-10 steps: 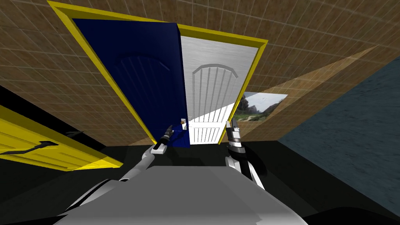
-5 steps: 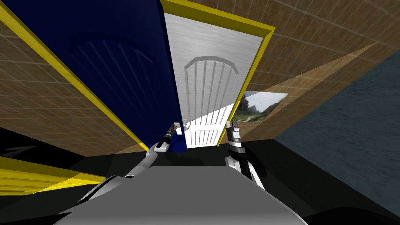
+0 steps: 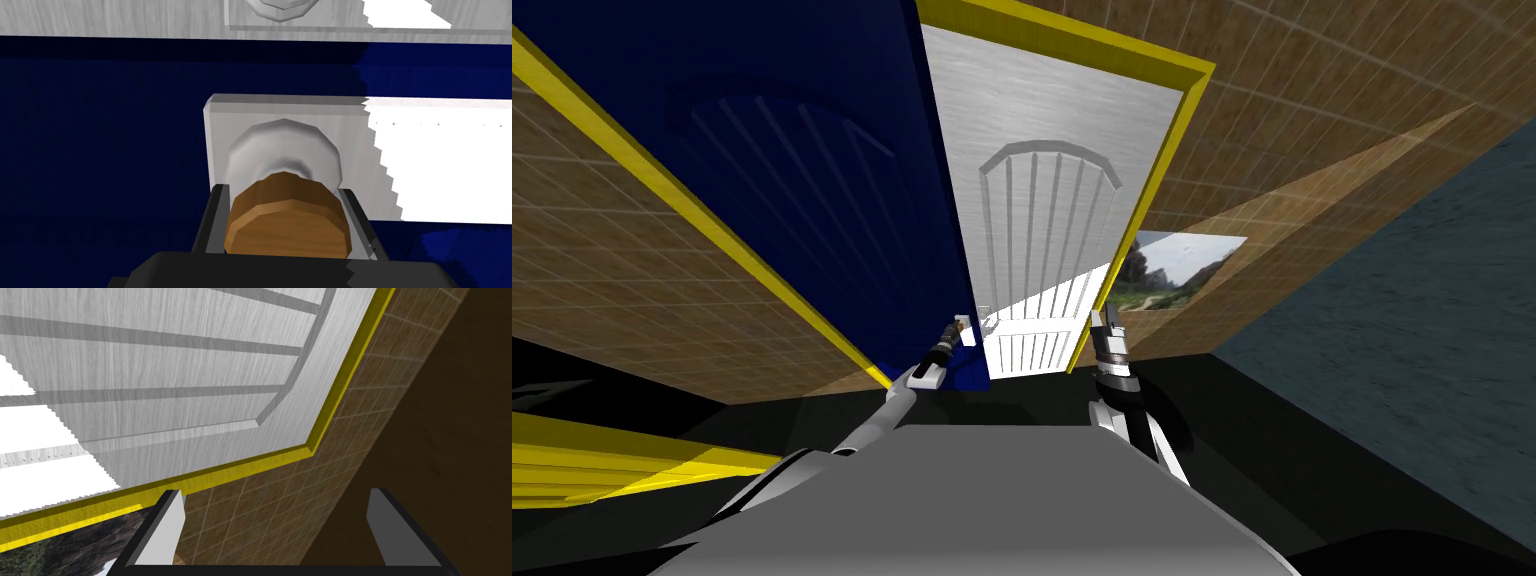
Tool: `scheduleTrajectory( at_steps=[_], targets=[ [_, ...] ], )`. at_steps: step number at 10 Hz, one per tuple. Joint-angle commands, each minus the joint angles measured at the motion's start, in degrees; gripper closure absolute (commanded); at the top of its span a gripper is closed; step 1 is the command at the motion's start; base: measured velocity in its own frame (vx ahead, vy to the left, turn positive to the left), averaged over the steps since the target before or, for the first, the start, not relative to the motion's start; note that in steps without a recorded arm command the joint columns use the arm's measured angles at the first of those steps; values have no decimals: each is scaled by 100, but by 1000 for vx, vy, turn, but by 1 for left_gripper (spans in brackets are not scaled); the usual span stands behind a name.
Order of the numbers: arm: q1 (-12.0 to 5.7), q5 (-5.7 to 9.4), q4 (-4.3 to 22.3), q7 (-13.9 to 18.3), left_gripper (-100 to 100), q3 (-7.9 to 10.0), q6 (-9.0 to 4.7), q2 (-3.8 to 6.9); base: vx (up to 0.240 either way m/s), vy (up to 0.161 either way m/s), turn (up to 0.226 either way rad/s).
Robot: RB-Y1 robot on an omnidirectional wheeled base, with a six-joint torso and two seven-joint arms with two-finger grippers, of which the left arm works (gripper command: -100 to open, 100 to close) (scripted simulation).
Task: Pull the door open
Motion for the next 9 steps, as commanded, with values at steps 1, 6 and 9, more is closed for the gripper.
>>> scheduleTrajectory(
  at_steps=[1,6,9],
  targets=[
    [9,6,5,4,100,17,-1,14,-9,0,5],
    [160,25,3,101,100,-73,-11,174,-130,54,0],
    [202,29,-109,253,100,-308,-52,301,-215,89,-72]
  ],
)
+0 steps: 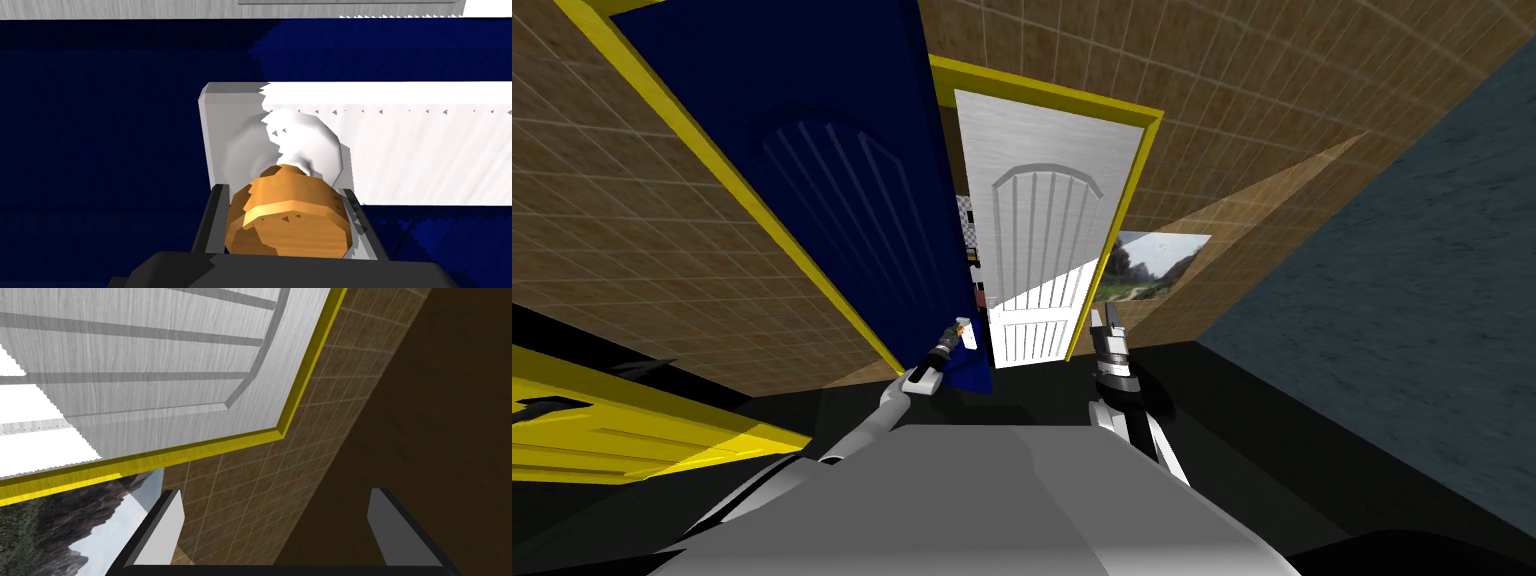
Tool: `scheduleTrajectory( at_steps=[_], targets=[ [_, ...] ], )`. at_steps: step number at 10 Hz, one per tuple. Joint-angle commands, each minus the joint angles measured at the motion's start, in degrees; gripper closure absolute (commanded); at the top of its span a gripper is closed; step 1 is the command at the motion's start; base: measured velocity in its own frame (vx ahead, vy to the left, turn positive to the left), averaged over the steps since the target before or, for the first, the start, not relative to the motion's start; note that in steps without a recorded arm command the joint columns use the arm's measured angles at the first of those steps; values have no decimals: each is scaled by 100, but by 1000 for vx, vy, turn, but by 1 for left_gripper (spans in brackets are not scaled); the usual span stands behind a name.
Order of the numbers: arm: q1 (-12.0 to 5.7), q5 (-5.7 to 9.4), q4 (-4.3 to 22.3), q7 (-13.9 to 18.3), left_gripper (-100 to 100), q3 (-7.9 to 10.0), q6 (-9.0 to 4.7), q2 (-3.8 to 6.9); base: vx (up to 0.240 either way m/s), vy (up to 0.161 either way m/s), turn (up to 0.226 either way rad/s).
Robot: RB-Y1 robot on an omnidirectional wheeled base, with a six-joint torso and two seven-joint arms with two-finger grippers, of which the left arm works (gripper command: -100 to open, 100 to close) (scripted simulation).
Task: Pull the door open
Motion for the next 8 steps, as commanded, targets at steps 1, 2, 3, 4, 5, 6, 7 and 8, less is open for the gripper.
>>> scheduleTrajectory(
  at_steps=[1,2,3,4,5,6,7,8],
  targets=[
    [20,12,-63,114,100,-128,-28,116,-187,137,-132],
    [16,9,-128,183,100,-252,-49,156,-189,156,-194],
    [8,6,-189,246,100,-367,-68,188,-185,148,-178],
    [-1,3,-243,299,100,-467,-85,214,-131,131,-127],
    [-13,-1,-300,354,100,-571,-103,238,-107,109,-131],
    [6,-1,-240,308,100,-502,-93,219,-48,49,-46],
    [60,6,-321,411,100,-648,-179,336,-114,63,-84],
    [98,13,-375,473,100,-731,-228,415,-191,109,-133]
  ],
)
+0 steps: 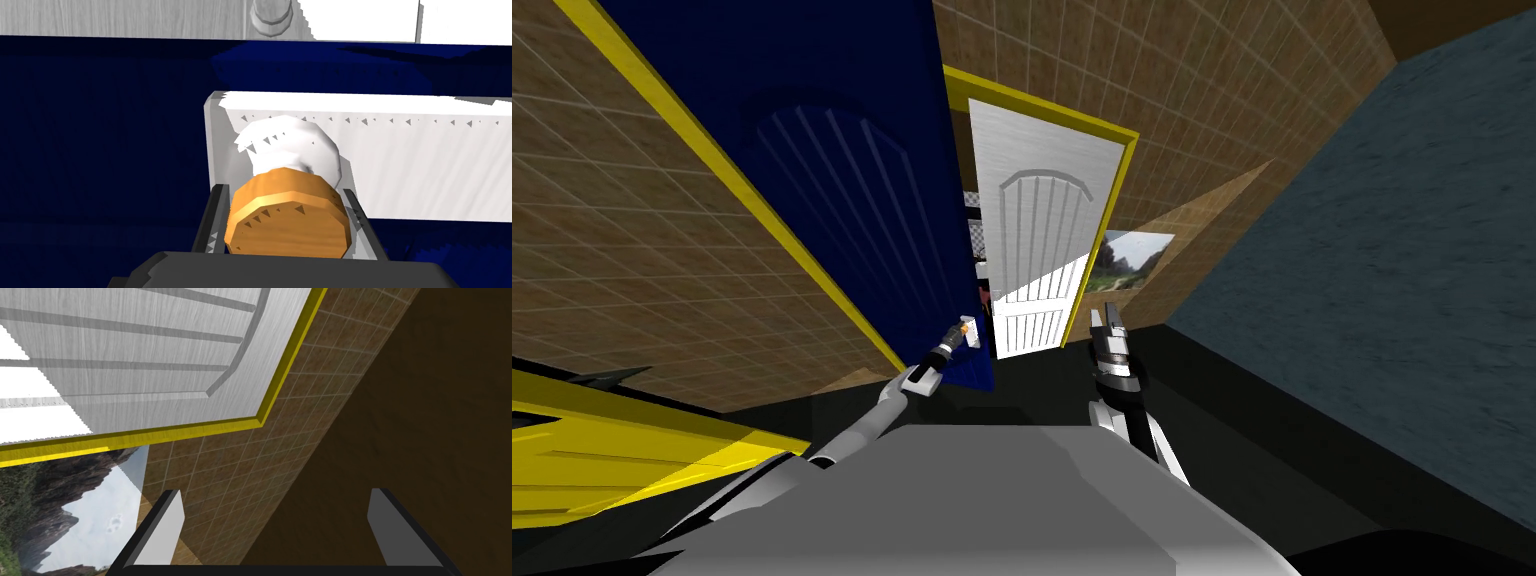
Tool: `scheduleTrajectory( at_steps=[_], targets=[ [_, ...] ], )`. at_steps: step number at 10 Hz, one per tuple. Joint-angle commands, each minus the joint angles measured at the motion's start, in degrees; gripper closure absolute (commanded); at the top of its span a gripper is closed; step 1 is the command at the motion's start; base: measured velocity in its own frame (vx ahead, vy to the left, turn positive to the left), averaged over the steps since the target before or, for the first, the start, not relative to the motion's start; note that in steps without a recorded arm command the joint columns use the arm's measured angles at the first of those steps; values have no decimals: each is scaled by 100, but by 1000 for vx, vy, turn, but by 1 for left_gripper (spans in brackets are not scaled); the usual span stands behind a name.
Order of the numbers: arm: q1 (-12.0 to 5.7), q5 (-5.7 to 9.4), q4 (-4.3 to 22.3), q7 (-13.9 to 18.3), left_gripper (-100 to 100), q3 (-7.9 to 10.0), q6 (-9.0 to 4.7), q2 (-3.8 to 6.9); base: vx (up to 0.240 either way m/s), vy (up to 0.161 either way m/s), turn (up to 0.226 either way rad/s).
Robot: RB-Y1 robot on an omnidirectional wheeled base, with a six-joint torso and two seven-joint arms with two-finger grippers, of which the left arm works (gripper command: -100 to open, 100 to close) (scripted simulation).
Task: Pull the door open
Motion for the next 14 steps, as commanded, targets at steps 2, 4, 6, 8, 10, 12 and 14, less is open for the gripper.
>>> scheduleTrajectory(
  at_steps=[2,4,6,8,10,12,14],
  targets=[
    [154,11,-172,190,100,-283,-146,218,-195,164,-125],
    [244,28,-301,339,100,-481,-263,408,-254,144,-122],
    [329,43,-424,479,100,-668,-374,586,-202,124,-69],
    [397,57,-419,532,100,-739,-459,711,-112,86,-67],
    [486,84,-481,663,100,-902,-681,924,-197,158,-163],
    [559,106,-531,771,100,-1035,-864,1100,-180,128,-109],
    [627,126,-578,871,100,-1158,-1032,1262,-184,125,-102]
  ],
)
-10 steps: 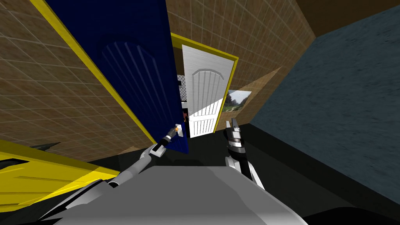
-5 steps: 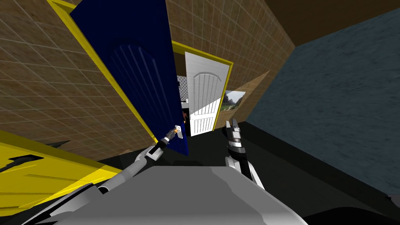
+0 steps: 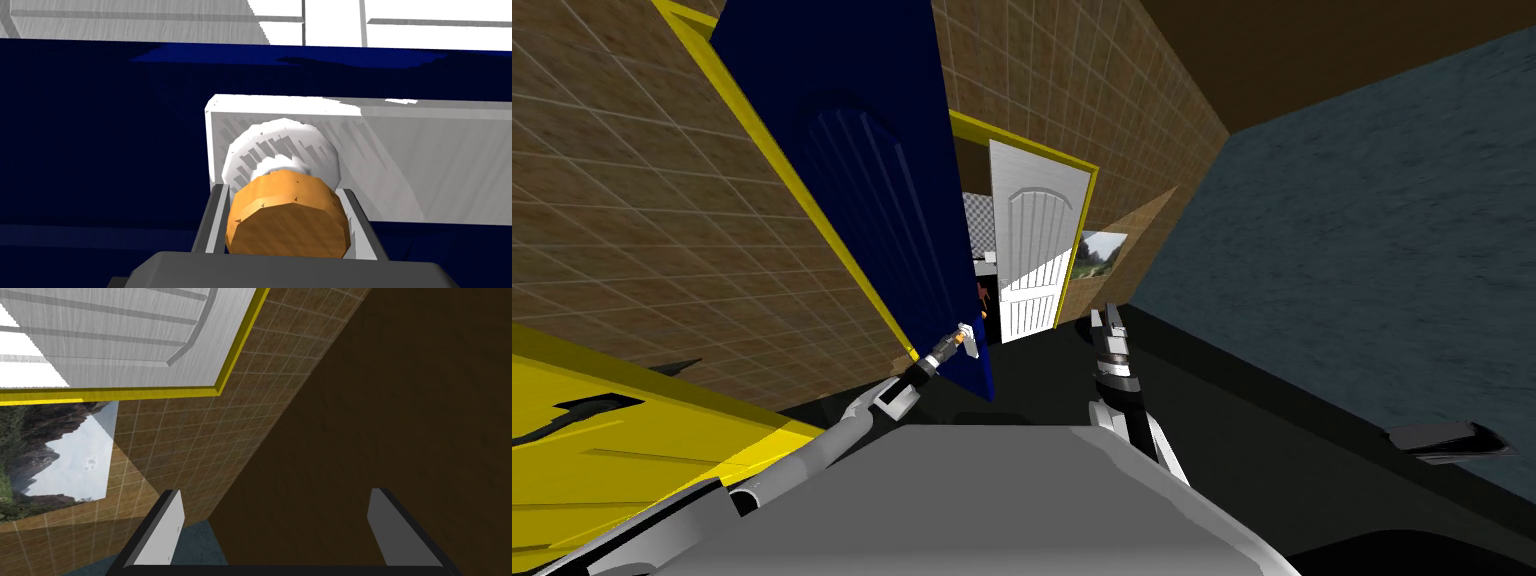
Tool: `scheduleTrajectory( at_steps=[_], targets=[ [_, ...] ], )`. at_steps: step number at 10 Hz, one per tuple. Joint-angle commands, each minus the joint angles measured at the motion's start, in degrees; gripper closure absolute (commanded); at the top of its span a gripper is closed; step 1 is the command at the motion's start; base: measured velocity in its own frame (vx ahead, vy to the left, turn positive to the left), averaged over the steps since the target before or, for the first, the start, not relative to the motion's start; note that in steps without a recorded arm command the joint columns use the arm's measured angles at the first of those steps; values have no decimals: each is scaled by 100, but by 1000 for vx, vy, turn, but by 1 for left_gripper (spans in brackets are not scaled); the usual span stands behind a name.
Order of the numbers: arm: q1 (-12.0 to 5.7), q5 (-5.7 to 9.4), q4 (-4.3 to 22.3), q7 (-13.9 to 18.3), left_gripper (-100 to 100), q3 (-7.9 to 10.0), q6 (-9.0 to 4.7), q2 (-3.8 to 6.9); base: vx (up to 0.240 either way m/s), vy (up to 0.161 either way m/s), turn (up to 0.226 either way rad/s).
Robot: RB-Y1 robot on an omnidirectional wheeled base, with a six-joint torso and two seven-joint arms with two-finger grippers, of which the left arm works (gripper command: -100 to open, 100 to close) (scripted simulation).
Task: Pull the door open
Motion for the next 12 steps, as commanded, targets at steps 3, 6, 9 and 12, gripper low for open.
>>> scheduleTrajectory(
  at_steps=[3,6,9,12],
  targets=[
    [60,15,28,101,100,-132,-216,157,-132,97,-62],
    [89,23,103,244,100,-323,-526,350,-149,137,-134],
    [100,33,162,370,100,-488,-803,527,-199,163,-162],
    [110,43,219,489,100,-647,-1068,695,-187,146,-109]
  ],
)
